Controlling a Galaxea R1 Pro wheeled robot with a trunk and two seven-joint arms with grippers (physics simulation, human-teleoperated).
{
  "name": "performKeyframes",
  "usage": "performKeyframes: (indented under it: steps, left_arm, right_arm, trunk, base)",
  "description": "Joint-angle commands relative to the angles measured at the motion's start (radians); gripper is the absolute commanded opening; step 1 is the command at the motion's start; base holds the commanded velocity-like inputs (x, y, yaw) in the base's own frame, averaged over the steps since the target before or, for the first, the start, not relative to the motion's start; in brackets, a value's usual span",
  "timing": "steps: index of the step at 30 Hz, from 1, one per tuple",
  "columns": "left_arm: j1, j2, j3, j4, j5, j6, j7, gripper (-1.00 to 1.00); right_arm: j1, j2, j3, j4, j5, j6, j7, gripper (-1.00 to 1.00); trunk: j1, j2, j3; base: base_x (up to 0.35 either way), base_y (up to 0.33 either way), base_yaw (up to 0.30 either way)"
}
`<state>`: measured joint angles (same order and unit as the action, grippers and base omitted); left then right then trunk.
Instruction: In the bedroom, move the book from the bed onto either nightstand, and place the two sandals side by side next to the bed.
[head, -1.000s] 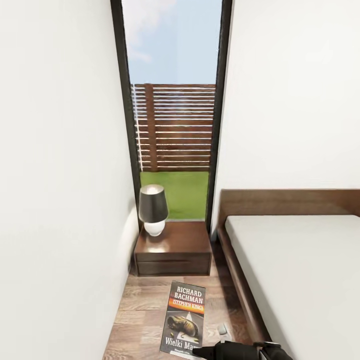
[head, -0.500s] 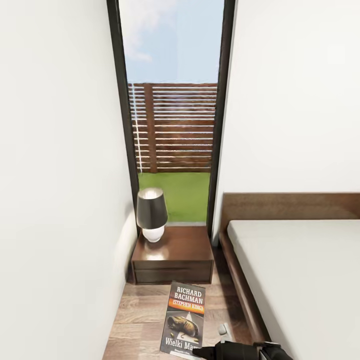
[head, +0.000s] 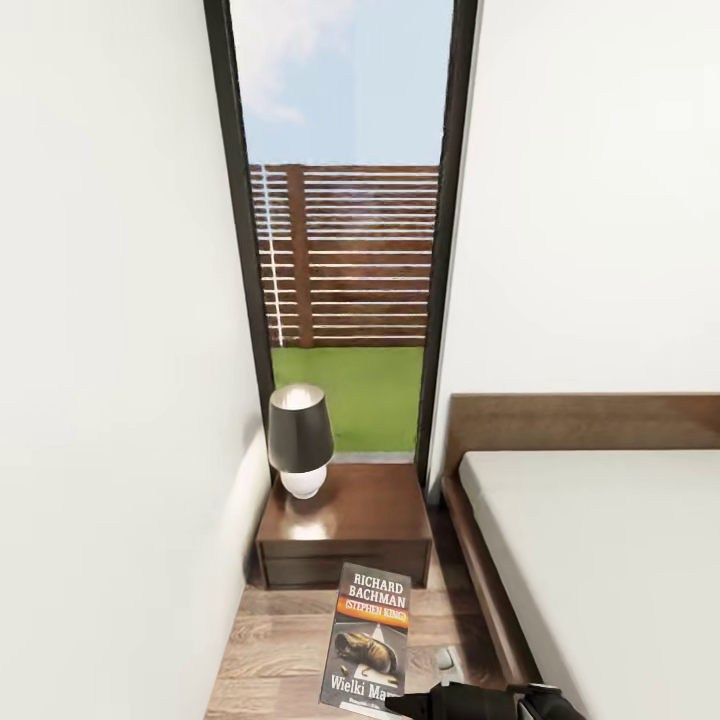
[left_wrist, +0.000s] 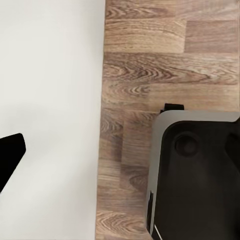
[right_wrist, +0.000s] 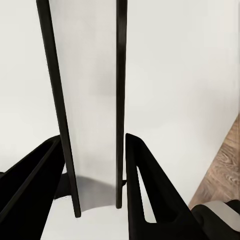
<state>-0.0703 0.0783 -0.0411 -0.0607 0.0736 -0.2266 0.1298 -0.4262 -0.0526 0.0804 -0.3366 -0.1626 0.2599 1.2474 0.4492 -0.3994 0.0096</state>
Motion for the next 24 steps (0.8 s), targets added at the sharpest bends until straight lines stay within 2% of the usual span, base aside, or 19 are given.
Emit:
performKeyframes:
  steps: [1, 24]
  left_arm:
    - [0.0, 0.0, -0.005, 0.001, 0.008, -0.003, 0.001, 1.0]
    - [0.0, 0.0, -0.005, 0.001, 0.008, -0.004, 0.001, 1.0]
  right_arm:
    - [0.0, -0.001, 0.007, -0.001, -0.012, 0.009, 0.0, -1.0]
    - [0.0, -0.001, 0.007, -0.001, -0.012, 0.01, 0.0, -1.0]
  trunk:
    - [0.001, -0.001, 0.0]
    - [0.001, -0.001, 0.0]
  base:
    - [0.266, 0.0, 0.0]
    - [0.267, 0.0, 0.0]
